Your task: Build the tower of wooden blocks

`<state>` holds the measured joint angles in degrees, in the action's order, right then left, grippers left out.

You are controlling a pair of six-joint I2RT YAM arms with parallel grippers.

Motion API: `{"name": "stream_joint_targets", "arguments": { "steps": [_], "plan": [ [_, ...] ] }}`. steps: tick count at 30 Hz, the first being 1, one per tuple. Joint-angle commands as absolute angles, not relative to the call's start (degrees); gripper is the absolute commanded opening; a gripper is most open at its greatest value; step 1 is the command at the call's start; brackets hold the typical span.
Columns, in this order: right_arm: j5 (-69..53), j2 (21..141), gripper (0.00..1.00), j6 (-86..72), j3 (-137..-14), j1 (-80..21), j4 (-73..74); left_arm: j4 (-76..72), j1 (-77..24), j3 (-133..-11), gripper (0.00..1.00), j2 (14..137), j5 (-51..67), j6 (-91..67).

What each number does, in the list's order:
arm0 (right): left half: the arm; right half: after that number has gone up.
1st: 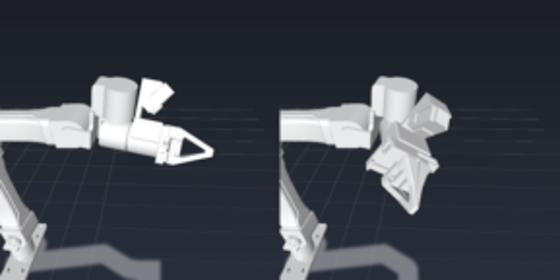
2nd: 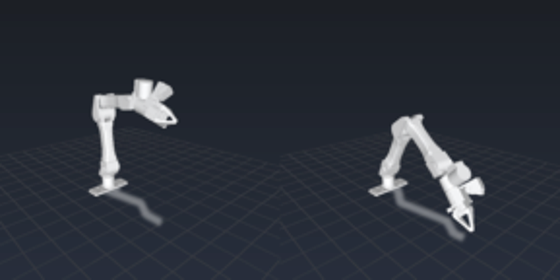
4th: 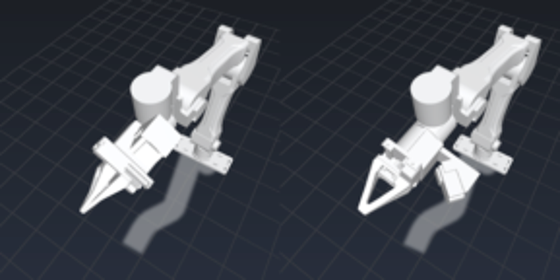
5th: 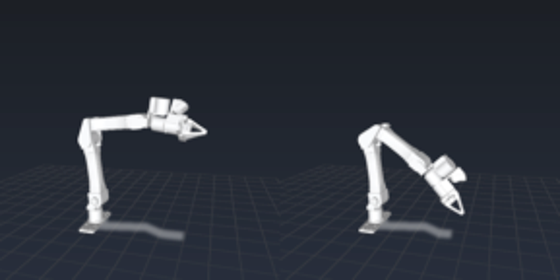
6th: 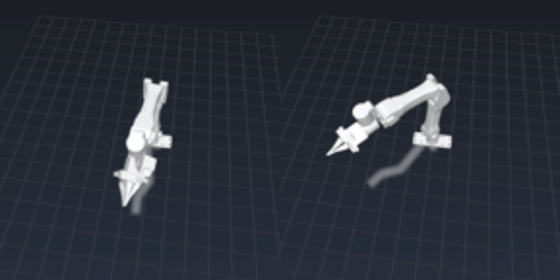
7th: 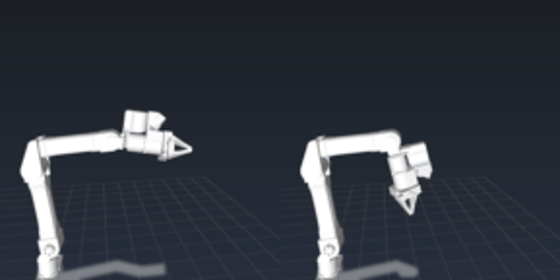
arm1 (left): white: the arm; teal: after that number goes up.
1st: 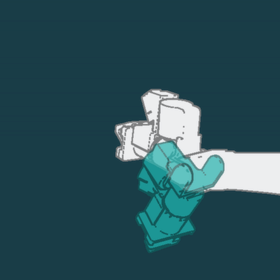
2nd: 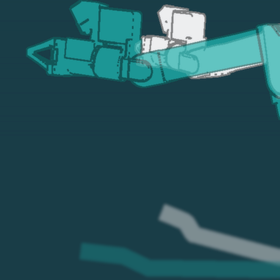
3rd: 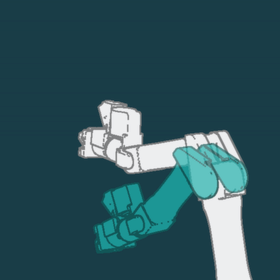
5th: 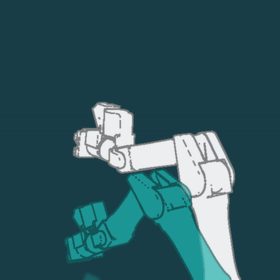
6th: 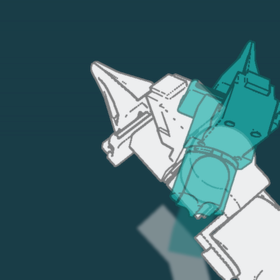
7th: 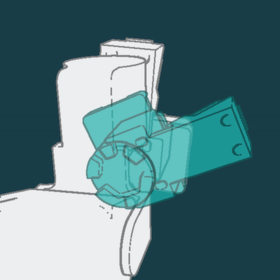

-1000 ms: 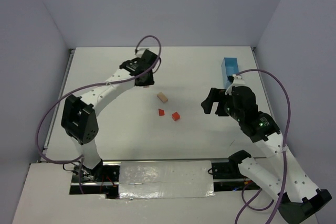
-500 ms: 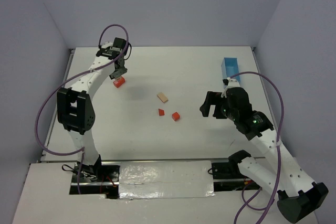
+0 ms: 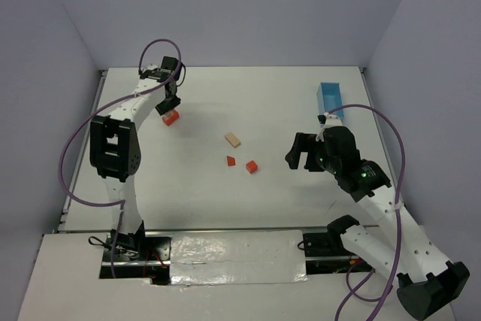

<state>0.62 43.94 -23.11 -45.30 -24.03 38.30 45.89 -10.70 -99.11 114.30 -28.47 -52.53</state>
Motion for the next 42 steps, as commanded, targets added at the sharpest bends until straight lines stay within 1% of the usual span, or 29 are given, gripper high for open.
{"name": "stream_joint_targets", "arguments": {
  "steps": [1,4,6,8,19,22,24,27,35,39,42],
  "plan": [
    [0.3,43.2,1.00,-22.9,-44.9,-24.5,35.7,45.1,-9.5,-102.0,0.18,117.4,-27.3,-53.8],
    [0.3,43.5,1.00,-22.8,-44.6,-24.5,35.4,45.7,-8.9,-103.4,0.20,119.1,-27.4,-54.3],
    [0.3,43.7,1.00,-22.8,-44.6,-24.6,35.4,43.9,-8.6,-102.0,0.24,118.7,-27.2,-54.3],
    [0.3,43.9,1.00,-22.9,-44.7,-24.7,35.5,42.5,-8.4,-100.6,0.26,118.3,-26.7,-54.2],
    [0.3,44.3,1.00,-22.9,-44.5,-25.0,35.4,43.0,-7.8,-101.8,0.26,120.1,-26.5,-54.7],
    [0.3,44.5,1.00,-22.9,-44.5,-25.1,35.4,42.8,-7.9,-101.0,0.31,119.8,-26.4,-55.2],
    [0.3,44.5,1.00,-22.9,-44.4,-25.2,35.3,42.5,-7.9,-100.3,0.32,119.5,-26.2,-55.5],
    [0.3,44.5,1.00,-22.9,-44.4,-25.3,35.3,42.0,-7.9,-99.8,0.38,119.4,-26.2,-55.5],
    [0.3,44.4,1.00,-22.9,-44.2,-25.8,35.3,42.4,-7.7,-100.4,0.39,119.6,-26.3,-55.8],
    [0.3,44.5,1.00,-22.9,-44.2,-25.8,35.3,42.2,-7.6,-100.0,0.45,119.6,-26.2,-55.7],
    [0.3,44.5,1.00,-22.9,-44.2,-26.0,35.4,41.7,-7.6,-99.3,0.46,119.6,-25.9,-55.6]
  ]
}}
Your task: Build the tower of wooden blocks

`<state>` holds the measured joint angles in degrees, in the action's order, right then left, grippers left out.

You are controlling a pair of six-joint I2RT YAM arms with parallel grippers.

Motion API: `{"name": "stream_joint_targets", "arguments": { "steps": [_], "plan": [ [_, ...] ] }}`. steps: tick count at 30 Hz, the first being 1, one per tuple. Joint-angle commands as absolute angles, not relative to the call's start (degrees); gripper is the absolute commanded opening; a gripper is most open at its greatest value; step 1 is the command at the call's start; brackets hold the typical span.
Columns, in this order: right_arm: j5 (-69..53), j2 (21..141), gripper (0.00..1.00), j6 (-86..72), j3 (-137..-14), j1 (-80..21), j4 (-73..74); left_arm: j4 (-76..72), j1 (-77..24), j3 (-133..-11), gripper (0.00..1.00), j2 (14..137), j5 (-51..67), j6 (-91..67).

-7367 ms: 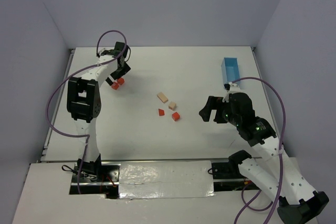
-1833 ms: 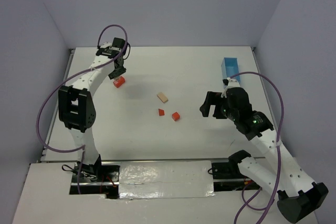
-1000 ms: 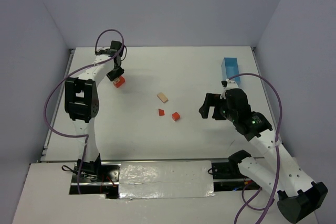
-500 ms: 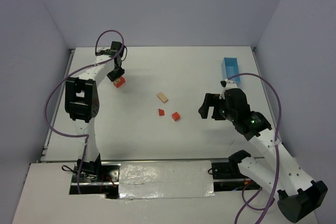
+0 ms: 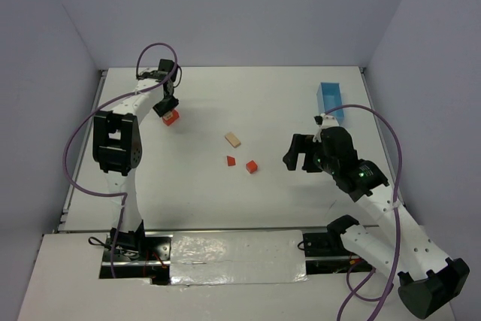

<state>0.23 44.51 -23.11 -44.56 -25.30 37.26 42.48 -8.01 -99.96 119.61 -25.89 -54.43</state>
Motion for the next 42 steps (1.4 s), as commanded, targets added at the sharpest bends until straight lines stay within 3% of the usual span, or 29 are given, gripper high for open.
{"name": "stream_joint_targets", "arguments": {
  "steps": [1,7,16,25,35,42],
  "plan": [
    [0.3,44.5,1.00,-22.9,-44.2,-26.0,35.4,41.8,-7.5,-99.4,0.47,119.7,-25.9,-56.0],
    [0.3,44.6,1.00,-22.9,-44.2,-26.5,35.4,42.0,-7.2,-99.5,0.54,119.8,-25.7,-56.1],
    [0.3,44.6,1.00,-23.0,-44.0,-26.8,35.4,41.8,-6.8,-98.7,0.54,119.5,-25.2,-56.2],
    [0.5,44.8,1.00,-23.0,-44.0,-27.2,35.5,40.7,-6.8,-99.2,0.61,118.4,-24.4,-54.4],
    [0.6,45.3,1.00,-22.9,-44.1,-27.9,35.5,38.7,-6.9,-98.6,0.78,115.6,-22.4,-51.6],
    [2.5,44.8,1.00,-23.4,-44.6,-27.9,35.9,35.3,-12.0,-95.5,0.93,104.3,-23.1,-46.9]
  ]
}}
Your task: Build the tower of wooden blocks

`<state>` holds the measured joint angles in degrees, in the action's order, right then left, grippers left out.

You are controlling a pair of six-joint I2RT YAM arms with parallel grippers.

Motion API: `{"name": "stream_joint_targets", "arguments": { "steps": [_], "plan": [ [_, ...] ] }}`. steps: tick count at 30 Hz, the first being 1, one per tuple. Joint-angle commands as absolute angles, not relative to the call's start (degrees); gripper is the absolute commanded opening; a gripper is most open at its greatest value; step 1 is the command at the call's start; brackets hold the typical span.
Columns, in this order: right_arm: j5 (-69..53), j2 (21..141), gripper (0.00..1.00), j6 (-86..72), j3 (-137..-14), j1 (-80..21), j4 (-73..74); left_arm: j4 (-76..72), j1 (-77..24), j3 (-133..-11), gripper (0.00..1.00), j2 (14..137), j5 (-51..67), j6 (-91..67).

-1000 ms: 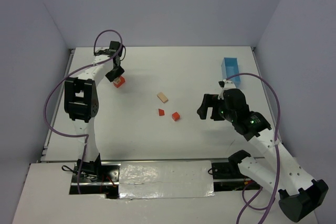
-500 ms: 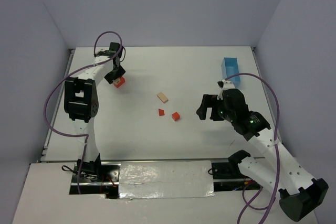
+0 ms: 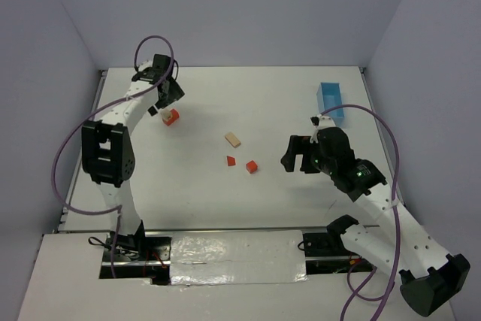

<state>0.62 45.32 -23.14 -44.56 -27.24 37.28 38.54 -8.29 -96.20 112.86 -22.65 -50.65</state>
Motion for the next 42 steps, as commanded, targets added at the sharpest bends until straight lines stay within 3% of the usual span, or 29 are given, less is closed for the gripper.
{"name": "stream_joint_targets", "arguments": {
  "steps": [1,3,6,9,15,20,28,37,42],
  "plan": [
    [3.5,44.4,1.00,-23.8,-44.6,-27.9,36.3,33.9,-13.6,-94.6,0.94,102.8,-23.1,-42.8],
    [7.3,42.0,1.00,-24.5,-44.8,-27.9,36.6,27.9,-19.0,-89.6,1.00,97.4,-21.0,-38.4],
    [12.0,37.5,1.00,-25.8,-44.8,-27.9,37.0,19.0,-25.7,-79.8,1.00,91.9,-8.3,-28.5],
    [15.2,34.0,1.00,-27.2,-45.0,-27.9,37.8,15.9,-34.0,-73.8,1.00,90.9,-3.3,-20.5],
    [21.4,29.4,1.00,-29.2,-45.0,-27.8,39.0,11.4,-46.9,-67.9,0.99,94.2,-3.7,-10.8],
    [21.8,26.3,1.00,-29.1,-44.0,-27.9,38.4,9.8,-48.9,-69.6,0.95,101.0,2.7,-8.3],
    [19.5,30.4,1.00,-28.2,-44.5,-27.9,38.3,13.4,-52.9,-75.6,0.89,110.6,-1.8,-6.4],
    [17.1,32.1,1.00,-27.5,-44.2,-27.8,37.7,15.1,-53.0,-79.3,0.78,112.1,-6.4,-6.6],
    [16.3,32.7,1.00,-27.2,-44.1,-27.7,37.4,15.2,-53.0,-79.6,0.78,111.1,-8.5,-7.0]
  ]
}}
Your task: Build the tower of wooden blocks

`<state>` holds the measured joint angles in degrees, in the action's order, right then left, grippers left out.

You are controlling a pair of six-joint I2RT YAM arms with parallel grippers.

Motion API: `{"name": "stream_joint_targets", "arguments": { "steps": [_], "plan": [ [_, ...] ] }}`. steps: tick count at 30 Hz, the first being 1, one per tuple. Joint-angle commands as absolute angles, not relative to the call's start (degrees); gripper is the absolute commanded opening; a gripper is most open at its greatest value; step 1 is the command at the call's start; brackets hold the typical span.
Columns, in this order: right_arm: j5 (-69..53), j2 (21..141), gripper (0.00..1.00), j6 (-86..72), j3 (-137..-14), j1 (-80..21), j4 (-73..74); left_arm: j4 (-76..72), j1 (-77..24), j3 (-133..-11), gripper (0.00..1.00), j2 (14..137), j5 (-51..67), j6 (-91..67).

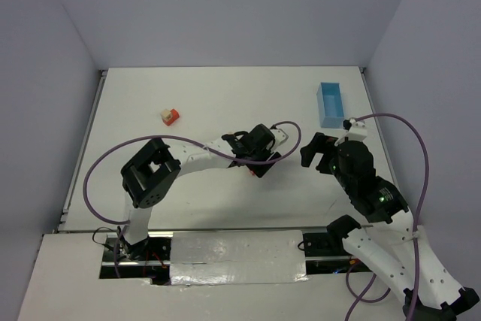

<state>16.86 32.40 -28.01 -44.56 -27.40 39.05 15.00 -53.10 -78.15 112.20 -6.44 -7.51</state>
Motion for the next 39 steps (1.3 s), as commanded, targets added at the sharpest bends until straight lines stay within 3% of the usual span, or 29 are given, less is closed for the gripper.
{"name": "stream_joint_targets", "arguments": {
  "steps": [1,9,10,17,18,20,27,39],
  "plan": [
    [16.3,32.7,1.00,-27.2,-44.1,-27.7,37.4,15.1,-53.0,-79.6,0.78,110.9,-8.3,-6.9],
    [16.1,32.6,1.00,-27.2,-44.1,-27.9,37.4,16.4,-53.0,-80.0,0.69,111.2,-8.1,-6.7],
    [16.1,32.6,1.00,-27.2,-44.0,-27.7,37.3,16.3,-53.0,-79.8,0.63,111.0,-7.9,-6.7],
    [15.8,32.8,1.00,-27.1,-43.9,-27.8,37.3,15.6,-53.1,-78.7,0.57,110.4,-7.0,-6.7],
    [15.8,32.8,1.00,-27.1,-43.9,-27.8,37.4,15.7,-53.0,-78.9,0.55,110.7,-6.9,-6.7],
    [15.8,32.8,1.00,-27.1,-43.9,-27.8,37.4,16.0,-53.0,-79.1,0.41,111.0,-7.0,-6.9],
    [15.5,33.0,1.00,-27.0,-43.9,-27.8,37.2,16.7,-53.0,-79.3,0.17,110.7,-7.6,-7.5],
    [15.5,32.7,1.00,-27.1,-43.9,-27.8,37.2,20.5,-47.9,-84.0,0.01,108.3,-11.1,-9.5]
  ]
}}
